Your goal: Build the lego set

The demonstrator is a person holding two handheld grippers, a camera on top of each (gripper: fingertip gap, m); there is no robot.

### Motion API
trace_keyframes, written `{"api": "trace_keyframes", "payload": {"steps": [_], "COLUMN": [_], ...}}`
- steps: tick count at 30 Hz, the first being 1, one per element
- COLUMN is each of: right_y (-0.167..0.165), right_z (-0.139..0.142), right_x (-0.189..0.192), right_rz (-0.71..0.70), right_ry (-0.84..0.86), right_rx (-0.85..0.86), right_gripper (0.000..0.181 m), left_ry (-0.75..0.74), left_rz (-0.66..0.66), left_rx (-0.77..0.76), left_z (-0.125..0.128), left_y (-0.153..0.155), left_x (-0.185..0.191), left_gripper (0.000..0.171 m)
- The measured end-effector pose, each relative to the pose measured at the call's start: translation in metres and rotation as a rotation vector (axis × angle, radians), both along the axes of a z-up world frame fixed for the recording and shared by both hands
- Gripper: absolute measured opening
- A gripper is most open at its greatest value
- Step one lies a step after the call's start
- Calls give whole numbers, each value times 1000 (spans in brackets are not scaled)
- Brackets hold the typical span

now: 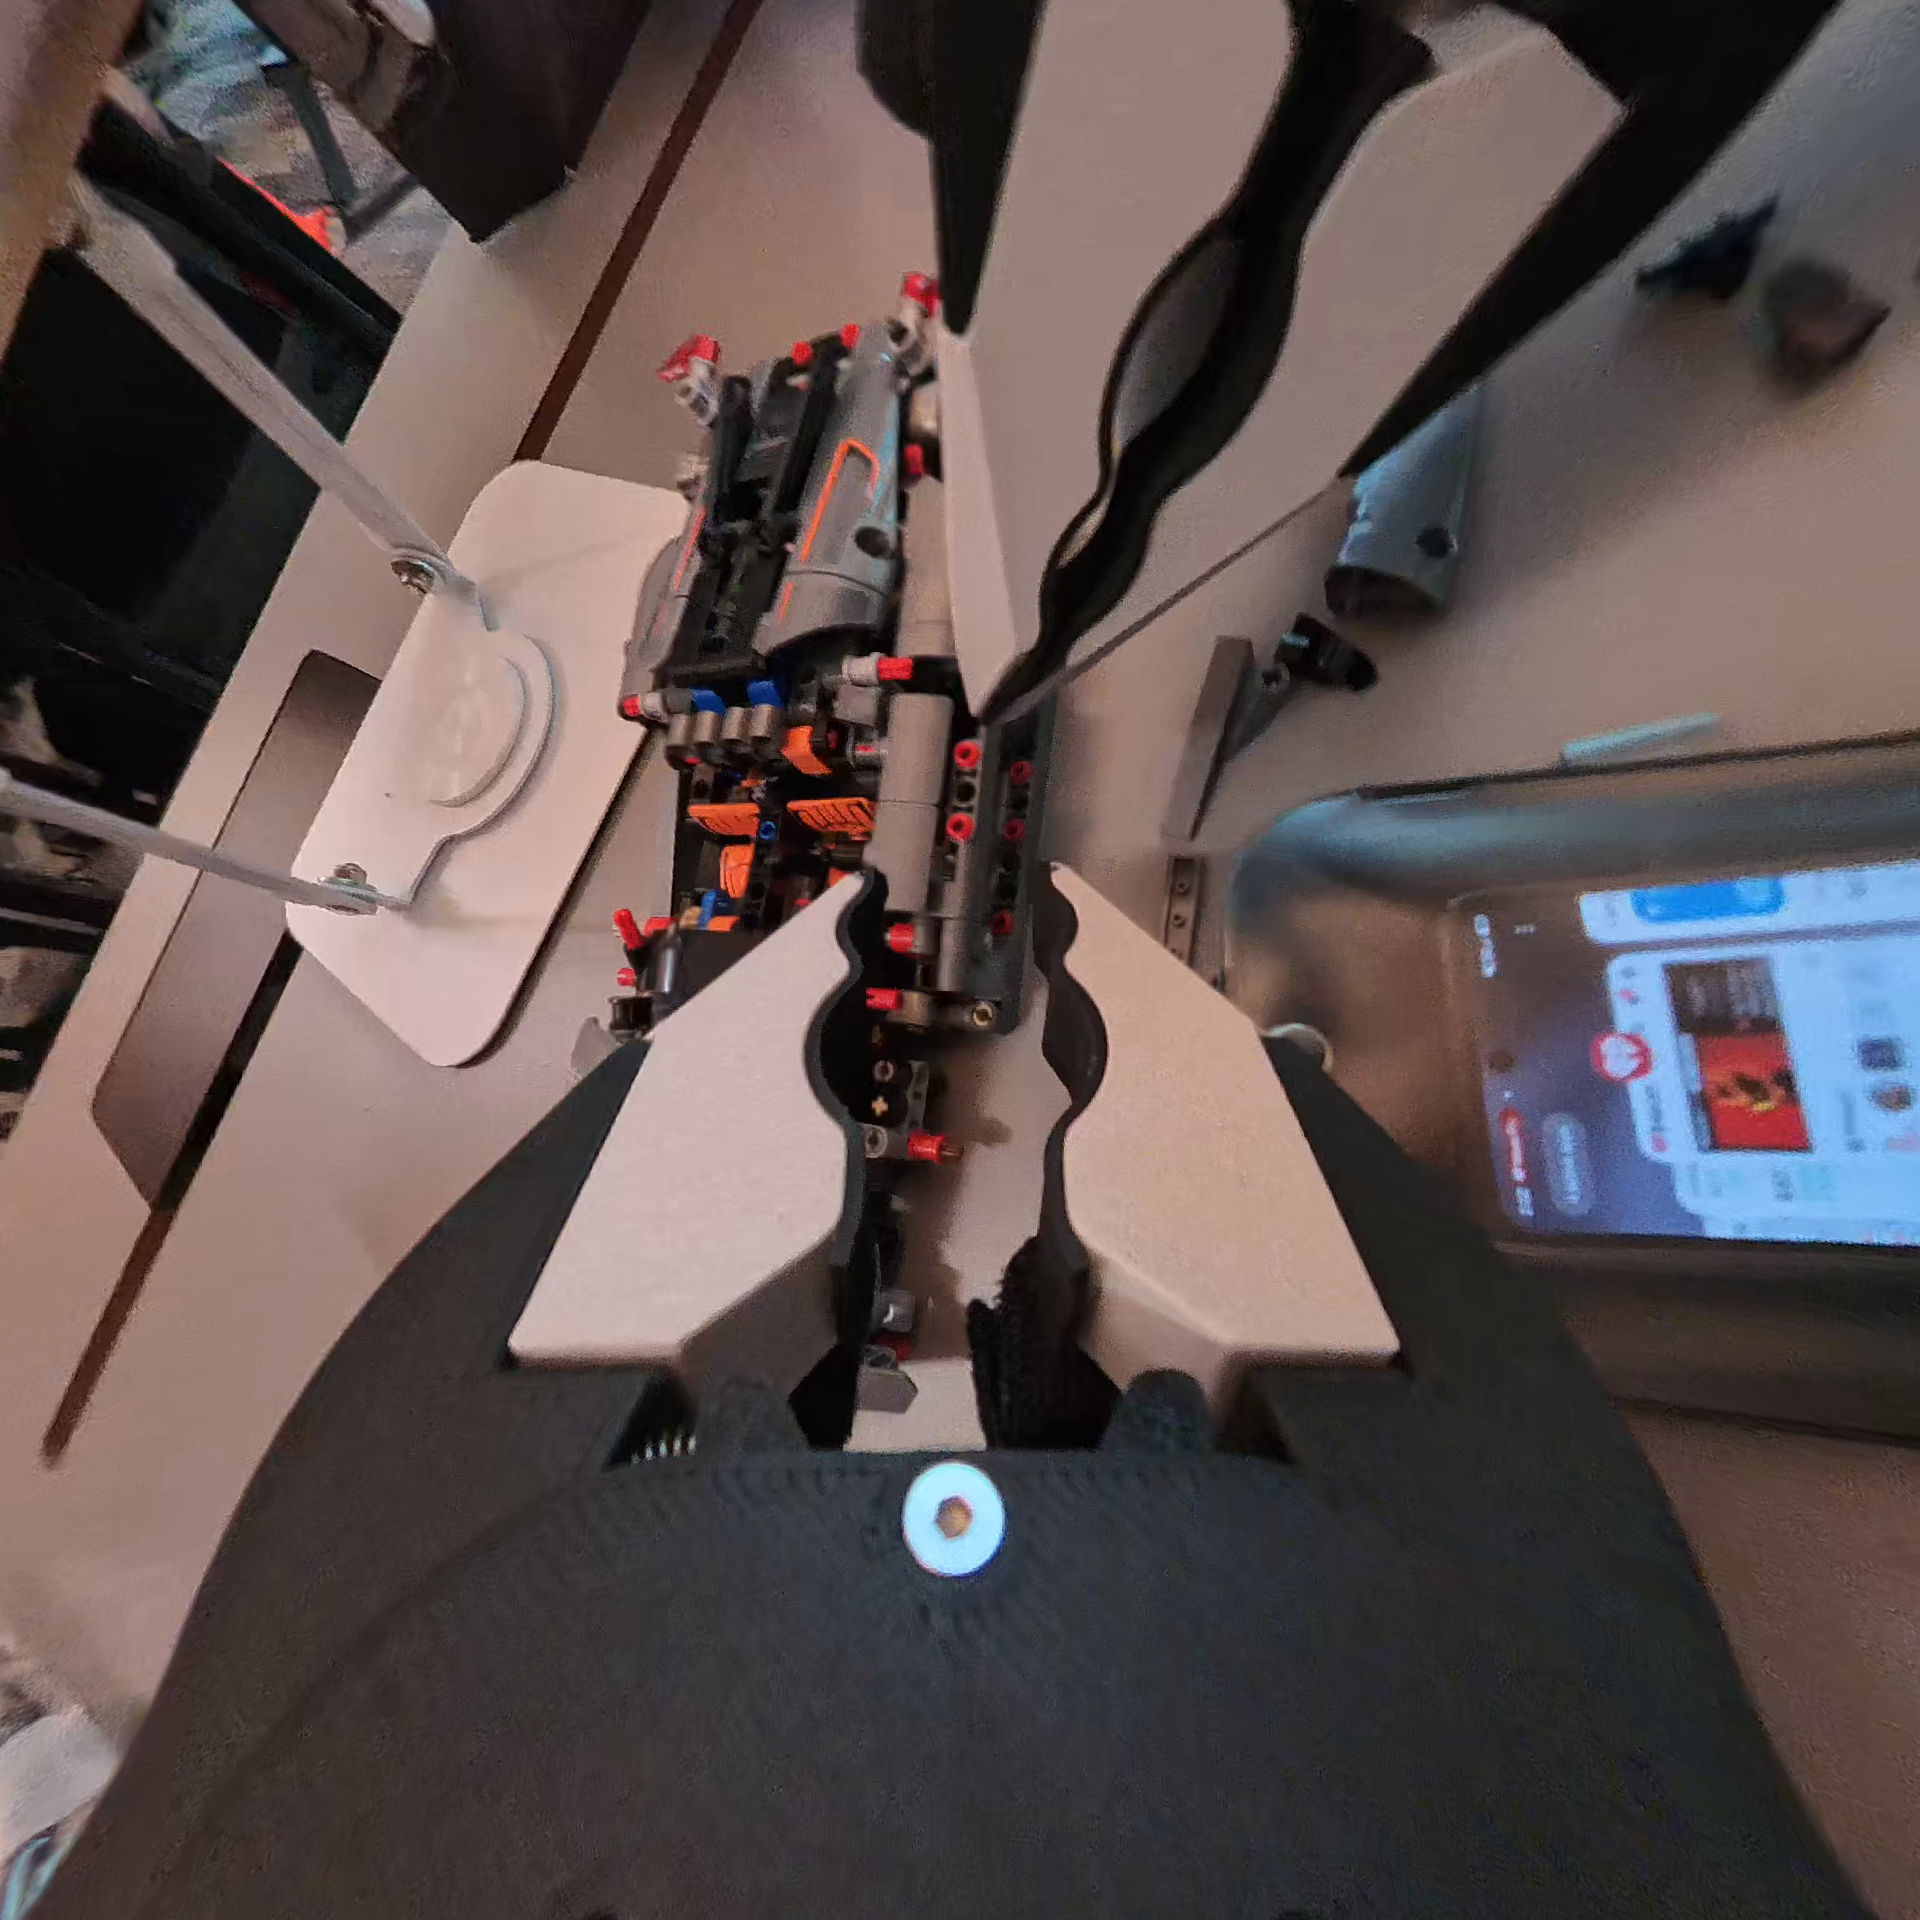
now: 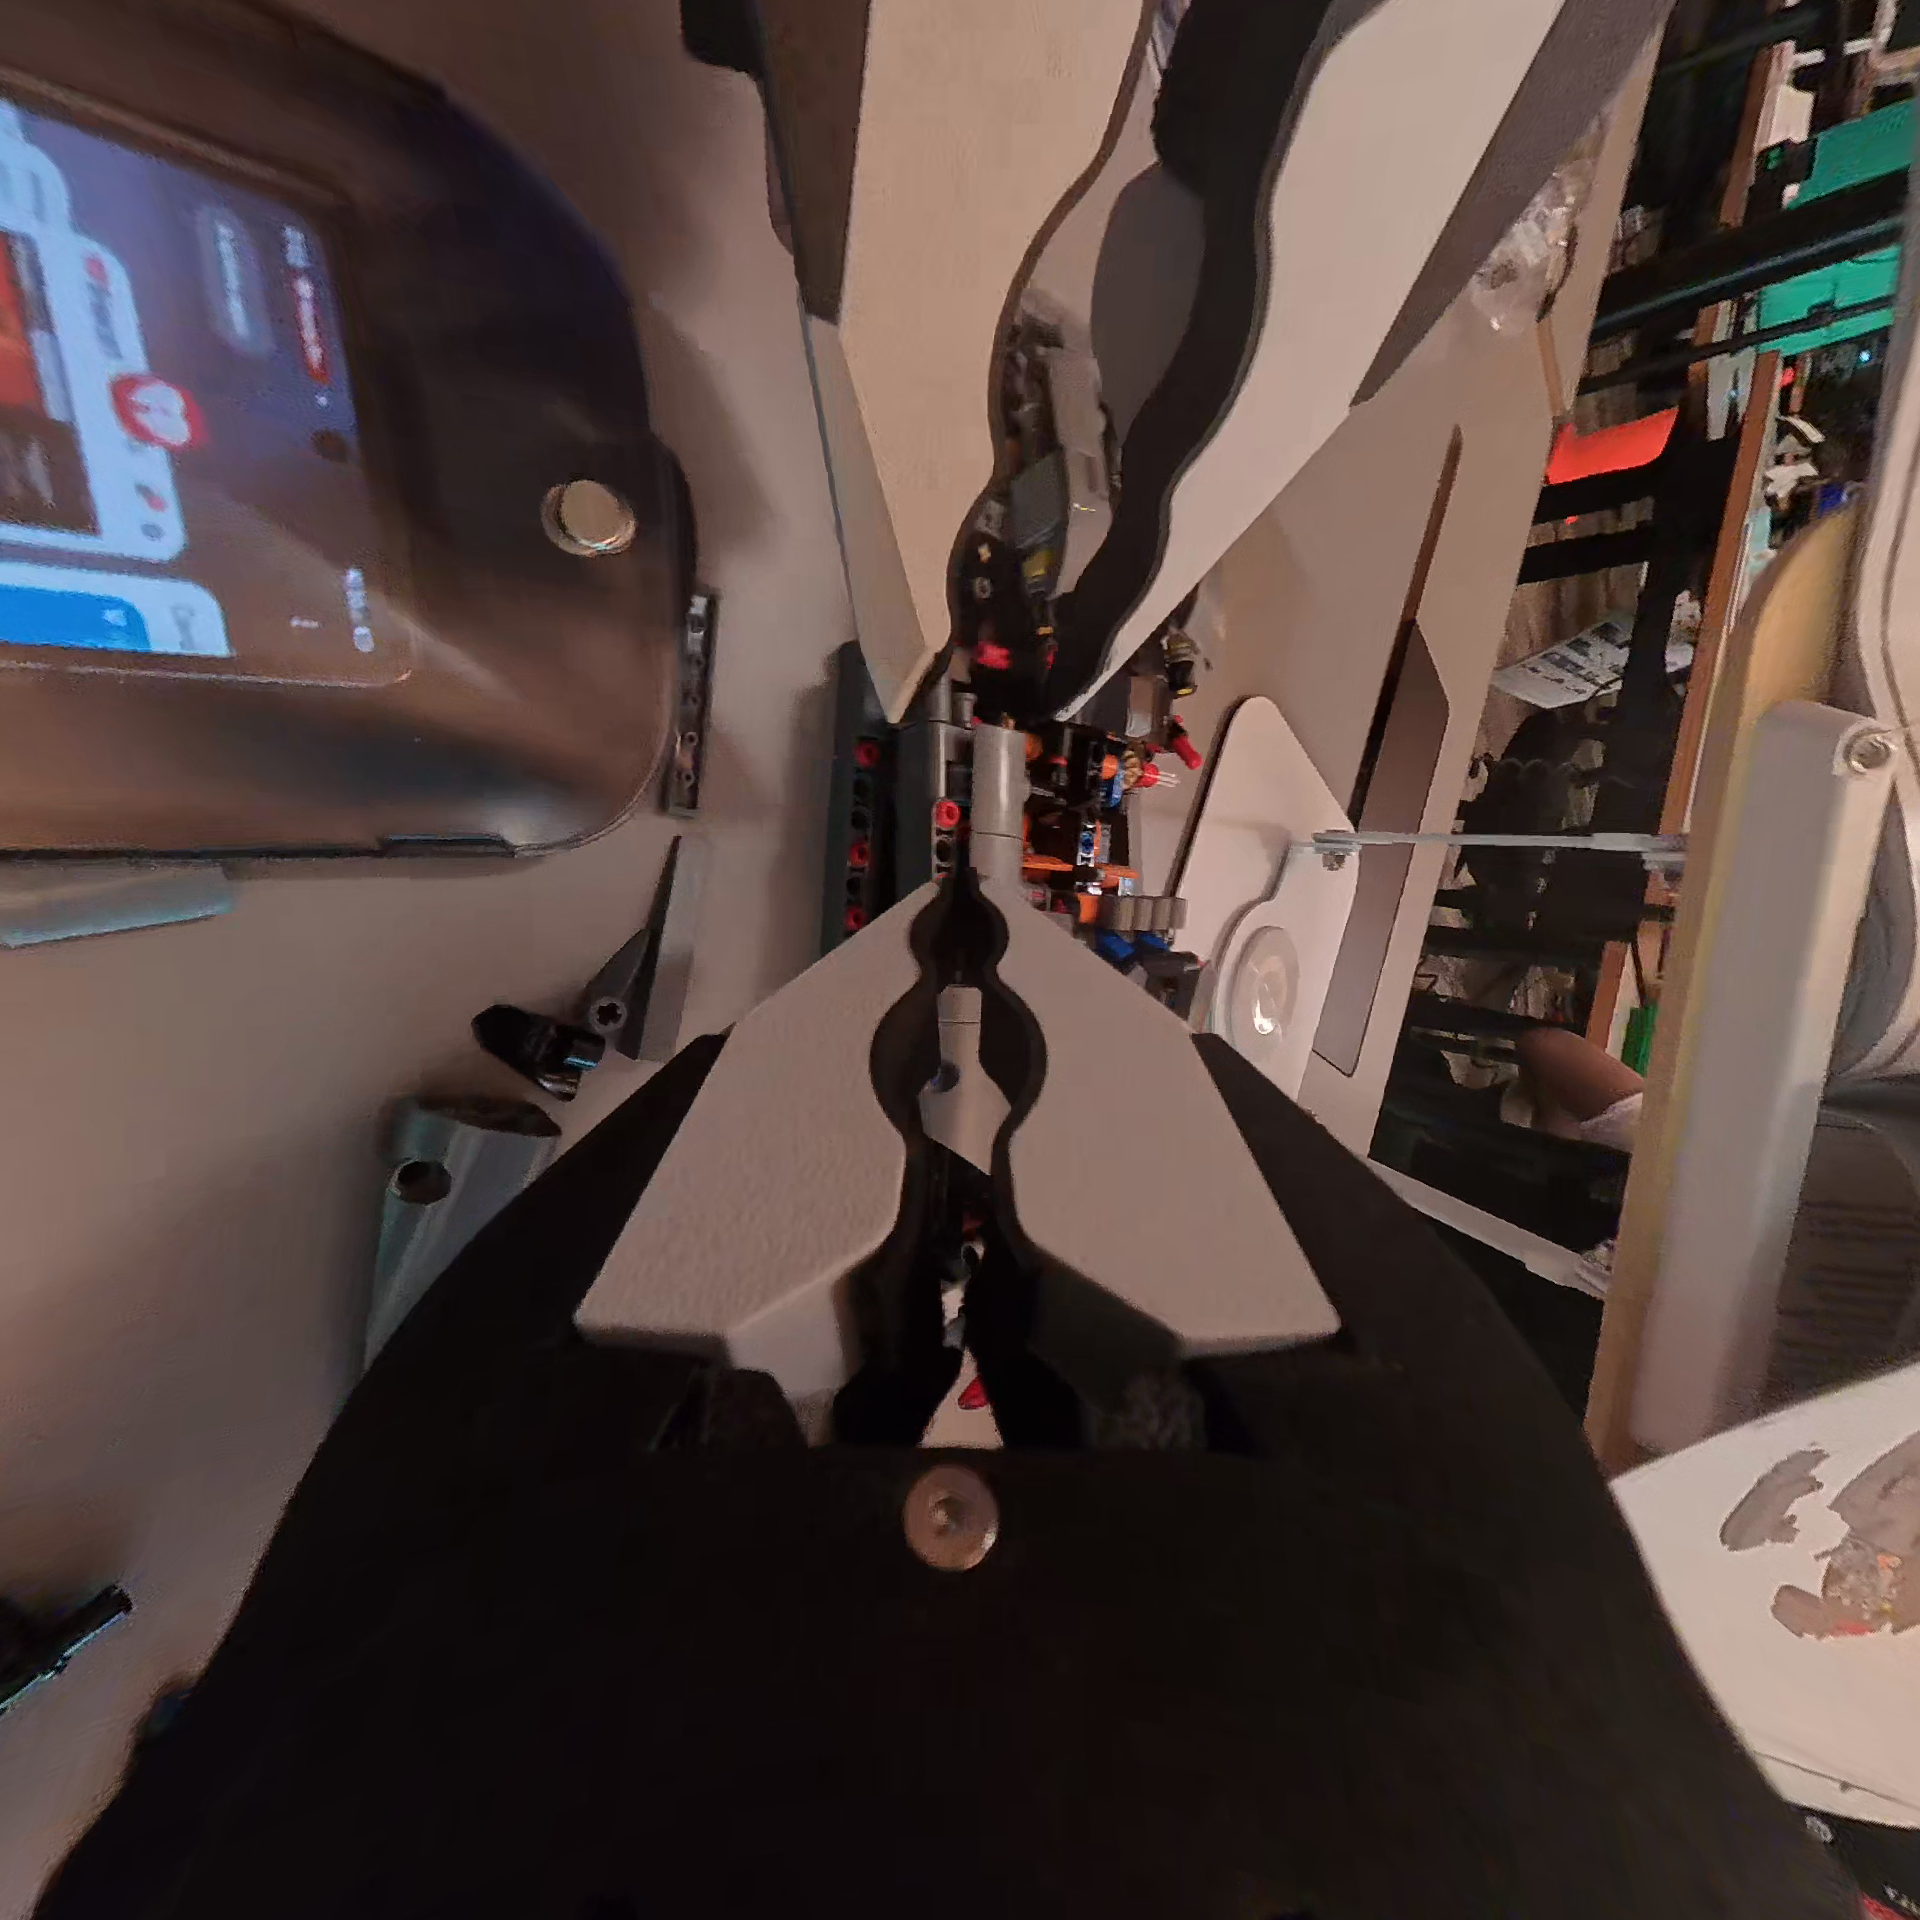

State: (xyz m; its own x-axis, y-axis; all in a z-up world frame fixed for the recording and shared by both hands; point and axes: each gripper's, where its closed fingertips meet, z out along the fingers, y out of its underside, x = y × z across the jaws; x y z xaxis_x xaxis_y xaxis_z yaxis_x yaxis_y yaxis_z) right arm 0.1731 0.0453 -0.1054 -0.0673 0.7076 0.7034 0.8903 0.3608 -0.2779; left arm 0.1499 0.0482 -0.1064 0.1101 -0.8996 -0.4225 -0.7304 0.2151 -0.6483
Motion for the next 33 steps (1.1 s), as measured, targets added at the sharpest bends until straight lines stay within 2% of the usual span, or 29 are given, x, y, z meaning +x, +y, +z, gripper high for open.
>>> {"api": "trace_keyframes", "payload": {"steps": [2,7,10,11,16,24,30,33], "right_y": [-2,-19,-22,-23,-28,-27,-32,-29], "right_z": [-1,-5,-17,-24,-43,-53,-55,-54], "right_x": [0,-6,-4,-2,5,1,-9,-13], "right_rz": [3,39,16,11,-6,-57,-58,-81], "right_ry": [3,76,93,79,32,78,117,131], "right_rx": [-15,-210,-330,-359,-449,-553,-600,-598], "right_gripper": [0,2,3,6,14,22,15,21], "left_ry": [27,59,150,166,195,181,153,142], "left_rz": [-5,-28,-26,-26,-27,-31,-31,-36], "left_rx": [30,-40,-145,-185,-132,-128,-159,-184], "left_z": [-6,-12,-29,-35,-51,-56,-56,-55], "left_y": [-1,-7,-15,-19,-23,-20,-28,-31], "left_x": [-2,-14,-29,-32,-37,-26,-16,-13], "left_gripper": [22,12,4,7,3,0,0,7]}}
